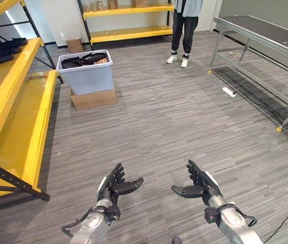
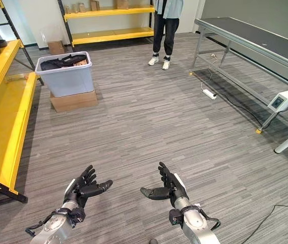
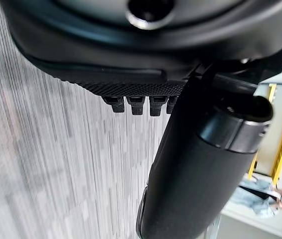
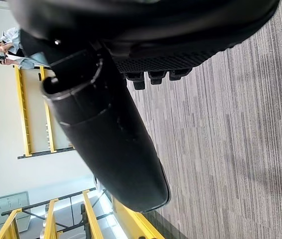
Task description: Move parts from the plastic box to the shelf.
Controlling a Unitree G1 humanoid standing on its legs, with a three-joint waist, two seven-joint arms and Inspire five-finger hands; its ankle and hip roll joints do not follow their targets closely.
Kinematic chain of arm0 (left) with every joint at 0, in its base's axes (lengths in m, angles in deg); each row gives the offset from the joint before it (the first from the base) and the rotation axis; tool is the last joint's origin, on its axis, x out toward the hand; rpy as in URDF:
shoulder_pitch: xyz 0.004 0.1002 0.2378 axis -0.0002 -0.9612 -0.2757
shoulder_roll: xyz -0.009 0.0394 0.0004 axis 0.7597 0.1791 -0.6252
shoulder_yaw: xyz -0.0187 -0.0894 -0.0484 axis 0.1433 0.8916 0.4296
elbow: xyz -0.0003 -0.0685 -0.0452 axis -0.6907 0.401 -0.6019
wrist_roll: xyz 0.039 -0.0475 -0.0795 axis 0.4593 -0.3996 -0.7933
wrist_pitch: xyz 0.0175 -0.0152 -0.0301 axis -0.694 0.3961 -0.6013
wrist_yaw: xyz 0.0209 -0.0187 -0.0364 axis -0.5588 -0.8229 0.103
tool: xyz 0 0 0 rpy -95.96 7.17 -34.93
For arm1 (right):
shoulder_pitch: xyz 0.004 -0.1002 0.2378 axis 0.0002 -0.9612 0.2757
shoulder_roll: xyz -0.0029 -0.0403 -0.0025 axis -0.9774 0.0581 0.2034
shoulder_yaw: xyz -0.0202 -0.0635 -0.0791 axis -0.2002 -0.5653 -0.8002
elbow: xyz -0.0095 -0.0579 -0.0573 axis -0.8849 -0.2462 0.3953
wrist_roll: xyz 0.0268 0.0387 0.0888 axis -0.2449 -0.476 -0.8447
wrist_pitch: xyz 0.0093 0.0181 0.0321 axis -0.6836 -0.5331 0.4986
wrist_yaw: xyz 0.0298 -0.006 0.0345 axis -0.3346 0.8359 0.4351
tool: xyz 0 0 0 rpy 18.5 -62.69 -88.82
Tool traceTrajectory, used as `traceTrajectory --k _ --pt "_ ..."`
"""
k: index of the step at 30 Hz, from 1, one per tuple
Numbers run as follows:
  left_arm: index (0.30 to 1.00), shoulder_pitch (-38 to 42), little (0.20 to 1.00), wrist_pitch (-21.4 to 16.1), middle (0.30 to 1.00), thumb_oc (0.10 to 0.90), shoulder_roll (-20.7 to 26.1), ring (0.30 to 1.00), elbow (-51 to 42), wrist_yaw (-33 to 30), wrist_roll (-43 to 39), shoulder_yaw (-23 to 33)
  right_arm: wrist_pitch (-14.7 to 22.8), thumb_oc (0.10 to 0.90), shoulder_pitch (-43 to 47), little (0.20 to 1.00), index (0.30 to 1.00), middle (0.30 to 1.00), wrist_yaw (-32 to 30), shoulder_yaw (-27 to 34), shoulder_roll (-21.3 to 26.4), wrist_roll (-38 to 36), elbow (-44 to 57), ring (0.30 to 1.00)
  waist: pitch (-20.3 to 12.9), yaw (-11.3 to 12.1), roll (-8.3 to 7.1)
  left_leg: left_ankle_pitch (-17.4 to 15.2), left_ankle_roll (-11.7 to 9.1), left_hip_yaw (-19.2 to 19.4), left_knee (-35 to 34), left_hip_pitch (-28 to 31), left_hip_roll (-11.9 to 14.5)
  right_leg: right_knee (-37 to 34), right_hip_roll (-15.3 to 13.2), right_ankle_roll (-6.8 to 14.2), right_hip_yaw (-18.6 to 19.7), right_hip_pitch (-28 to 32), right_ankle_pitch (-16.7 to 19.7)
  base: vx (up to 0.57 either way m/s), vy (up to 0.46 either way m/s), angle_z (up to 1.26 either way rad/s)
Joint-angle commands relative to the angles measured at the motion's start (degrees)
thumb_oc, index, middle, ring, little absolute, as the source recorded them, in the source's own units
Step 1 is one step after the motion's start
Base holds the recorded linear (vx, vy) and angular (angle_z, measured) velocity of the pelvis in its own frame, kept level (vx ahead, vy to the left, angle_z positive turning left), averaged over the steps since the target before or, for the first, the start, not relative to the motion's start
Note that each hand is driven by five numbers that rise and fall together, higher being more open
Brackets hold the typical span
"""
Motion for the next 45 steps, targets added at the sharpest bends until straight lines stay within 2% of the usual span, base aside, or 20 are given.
traceTrajectory --k 1,6,10,26,45 --pt "1.0 4.9 1.0 -5.1 1.0 0.9 -1.3 1.0 -2.7 -0.6 1.7 2.8 6.9 0.9 6.1 1.0 1.0 1.0 -0.6 1.1 0.0 0.0 5.7 1.0 -1.3 0.3 -1.03 -5.3 -2.2 1.3 -0.4 2.0 2.1 0.3 -0.9 3.2 -1.6 2.4 -4.3 0.0 0.0 0.0" --pt "1.0 5.3 1.0 -4.4 1.0 0.9 -2.2 1.0 -1.1 -0.6 -0.7 2.1 6.9 0.9 6.2 1.0 1.0 1.0 -0.3 0.9 0.1 -0.2 5.9 1.0 -1.5 0.2 -1.15 -5.3 -2.2 1.3 -0.4 2.0 2.2 0.3 -0.9 3.2 -1.7 2.3 -4.3 0.0 0.0 0.0" --pt "1.0 5.0 1.0 -5.6 1.0 0.9 -2.5 1.0 -1.1 0.1 -0.1 2.0 6.7 0.9 6.2 1.0 1.0 1.0 -0.3 1.0 0.1 -0.1 6.1 1.0 -1.4 0.2 -1.19 -5.3 -2.2 1.3 -0.4 2.0 2.2 0.3 -0.9 3.2 -1.7 2.3 -4.3 0.0 0.0 0.0" --pt "1.0 5.1 1.0 -3.6 1.0 0.9 -1.7 1.0 -2.4 3.1 -1.7 1.1 6.8 0.9 6.1 1.0 1.0 1.0 -1.1 1.2 0.2 0.3 6.0 1.0 -1.2 0.0 -0.86 -5.4 -2.1 1.5 -0.4 2.1 2.2 0.3 -0.9 3.2 -1.6 2.3 -4.3 0.0 0.0 0.0" --pt "1.0 4.0 1.0 -5.3 1.0 0.9 -2.0 1.0 -2.9 0.1 -2.3 3.0 7.2 0.9 6.5 1.0 1.0 1.0 1.4 1.4 0.3 0.3 6.2 1.0 -1.0 1.3 -0.88 -5.2 -2.1 0.1 -0.4 1.8 1.9 0.3 -1.4 3.1 -3.0 2.8 -4.5 0.0 0.005 0.02"
